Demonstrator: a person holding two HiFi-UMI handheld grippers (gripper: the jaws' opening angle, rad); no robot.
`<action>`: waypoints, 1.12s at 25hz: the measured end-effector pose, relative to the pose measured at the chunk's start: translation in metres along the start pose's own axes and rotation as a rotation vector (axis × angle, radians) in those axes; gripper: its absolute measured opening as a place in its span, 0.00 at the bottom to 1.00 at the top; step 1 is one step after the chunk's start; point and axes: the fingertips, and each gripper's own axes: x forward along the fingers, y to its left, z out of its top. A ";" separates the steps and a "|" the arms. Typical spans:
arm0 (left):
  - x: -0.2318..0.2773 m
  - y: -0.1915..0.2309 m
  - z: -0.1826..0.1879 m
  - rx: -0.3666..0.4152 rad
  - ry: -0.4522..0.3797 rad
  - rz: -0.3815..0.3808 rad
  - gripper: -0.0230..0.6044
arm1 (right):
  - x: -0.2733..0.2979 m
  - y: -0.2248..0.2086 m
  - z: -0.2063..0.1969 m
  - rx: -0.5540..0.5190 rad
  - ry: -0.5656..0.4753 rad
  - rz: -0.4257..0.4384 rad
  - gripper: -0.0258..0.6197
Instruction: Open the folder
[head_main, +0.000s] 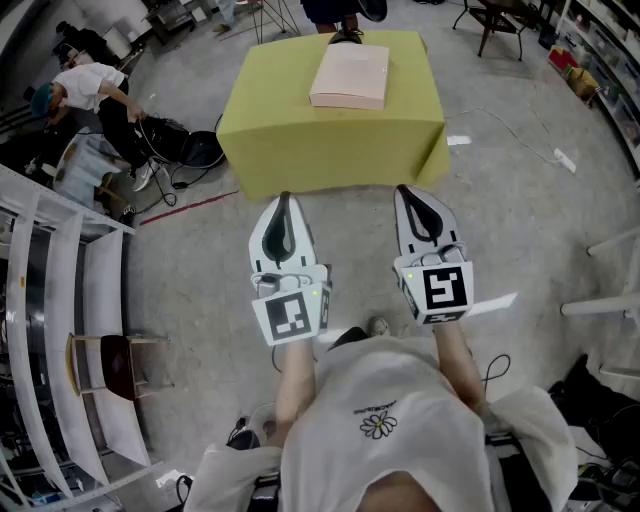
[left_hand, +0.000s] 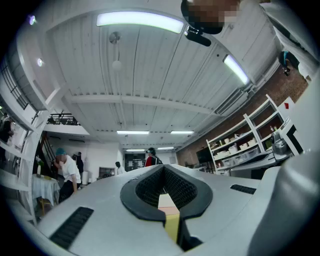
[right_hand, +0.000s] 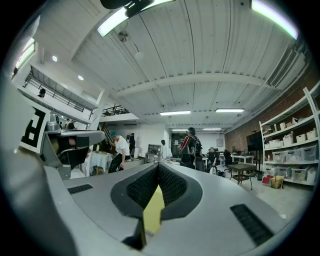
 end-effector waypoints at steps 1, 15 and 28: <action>0.003 0.001 0.000 -0.008 0.001 0.003 0.06 | 0.002 -0.002 0.001 0.002 0.004 -0.006 0.06; 0.027 -0.005 -0.008 0.013 0.006 -0.010 0.06 | 0.018 -0.016 -0.009 0.022 -0.007 0.055 0.06; 0.079 0.037 -0.014 -0.059 0.025 0.003 0.06 | 0.072 -0.015 -0.017 0.126 0.076 0.206 0.06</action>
